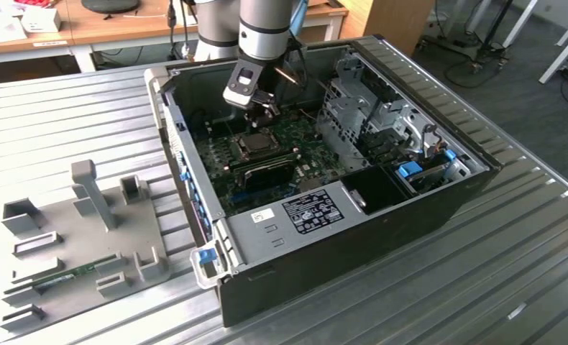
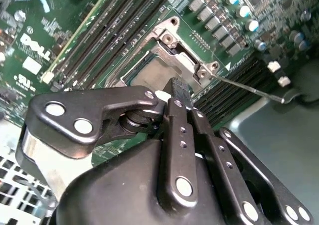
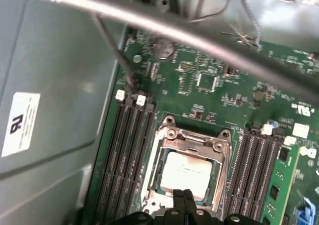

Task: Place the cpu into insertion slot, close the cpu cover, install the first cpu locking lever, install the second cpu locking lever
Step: 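Close the cpu cover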

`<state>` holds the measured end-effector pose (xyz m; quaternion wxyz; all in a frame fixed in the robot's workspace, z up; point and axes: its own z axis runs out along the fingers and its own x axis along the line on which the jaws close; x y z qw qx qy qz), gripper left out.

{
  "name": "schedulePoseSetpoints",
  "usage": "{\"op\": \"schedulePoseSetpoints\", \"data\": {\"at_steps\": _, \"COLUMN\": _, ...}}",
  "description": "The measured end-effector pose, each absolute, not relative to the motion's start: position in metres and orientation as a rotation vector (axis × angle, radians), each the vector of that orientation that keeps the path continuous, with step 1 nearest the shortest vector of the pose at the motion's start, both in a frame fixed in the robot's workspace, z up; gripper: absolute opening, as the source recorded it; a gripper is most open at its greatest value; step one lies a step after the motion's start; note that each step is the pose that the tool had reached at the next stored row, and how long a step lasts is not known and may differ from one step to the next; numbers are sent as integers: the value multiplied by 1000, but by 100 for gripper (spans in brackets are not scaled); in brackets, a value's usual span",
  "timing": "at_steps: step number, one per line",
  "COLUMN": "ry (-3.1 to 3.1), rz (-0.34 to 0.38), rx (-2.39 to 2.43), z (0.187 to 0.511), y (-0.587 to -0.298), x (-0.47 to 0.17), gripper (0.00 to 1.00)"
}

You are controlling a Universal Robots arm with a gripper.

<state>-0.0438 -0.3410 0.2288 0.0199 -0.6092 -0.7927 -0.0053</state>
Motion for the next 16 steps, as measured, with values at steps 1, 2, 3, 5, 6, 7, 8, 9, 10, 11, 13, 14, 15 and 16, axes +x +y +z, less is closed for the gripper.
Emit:
{"op": "schedulePoseSetpoints", "data": {"at_steps": 1, "ry": -2476, "rz": -16, "rx": -1868, "z": 229, "y": -341, "x": -44, "gripper": 10}}
{"op": "schedulePoseSetpoints", "data": {"at_steps": 2, "ry": -2493, "rz": -16, "rx": -1845, "z": 229, "y": -341, "x": -44, "gripper": 10}}
{"op": "schedulePoseSetpoints", "data": {"at_steps": 3, "ry": -2510, "rz": -15, "rx": -1822, "z": 229, "y": -341, "x": -44, "gripper": 10}}
{"op": "schedulePoseSetpoints", "data": {"at_steps": 5, "ry": -2542, "rz": -14, "rx": -1776, "z": 228, "y": -341, "x": -44, "gripper": 10}}
{"op": "schedulePoseSetpoints", "data": {"at_steps": 6, "ry": -2558, "rz": -13, "rx": -1753, "z": 228, "y": -341, "x": -44, "gripper": 10}}
{"op": "schedulePoseSetpoints", "data": {"at_steps": 7, "ry": -2574, "rz": -13, "rx": -1730, "z": 228, "y": -341, "x": -44, "gripper": 10}}
{"op": "schedulePoseSetpoints", "data": {"at_steps": 8, "ry": -2589, "rz": -12, "rx": -1707, "z": 228, "y": -341, "x": -44, "gripper": 10}}
{"op": "schedulePoseSetpoints", "data": {"at_steps": 9, "ry": -2604, "rz": -12, "rx": -1683, "z": 228, "y": -341, "x": -44, "gripper": 10}}
{"op": "schedulePoseSetpoints", "data": {"at_steps": 10, "ry": -2621, "rz": -11, "rx": -1658, "z": 228, "y": -341, "x": -44, "gripper": 10}}
{"op": "schedulePoseSetpoints", "data": {"at_steps": 11, "ry": -2636, "rz": -10, "rx": -1634, "z": 228, "y": -341, "x": -44, "gripper": 10}}
{"op": "schedulePoseSetpoints", "data": {"at_steps": 13, "ry": -2654, "rz": -10, "rx": -1603, "z": 228, "y": -341, "x": -44, "gripper": 10}}
{"op": "schedulePoseSetpoints", "data": {"at_steps": 14, "ry": -2655, "rz": -9, "rx": -1603, "z": 228, "y": -341, "x": -44, "gripper": 10}}
{"op": "schedulePoseSetpoints", "data": {"at_steps": 15, "ry": -2655, "rz": -10, "rx": -1602, "z": 228, "y": -341, "x": -44, "gripper": 10}}
{"op": "schedulePoseSetpoints", "data": {"at_steps": 16, "ry": -2655, "rz": -10, "rx": -1602, "z": 228, "y": -341, "x": -44, "gripper": 10}}
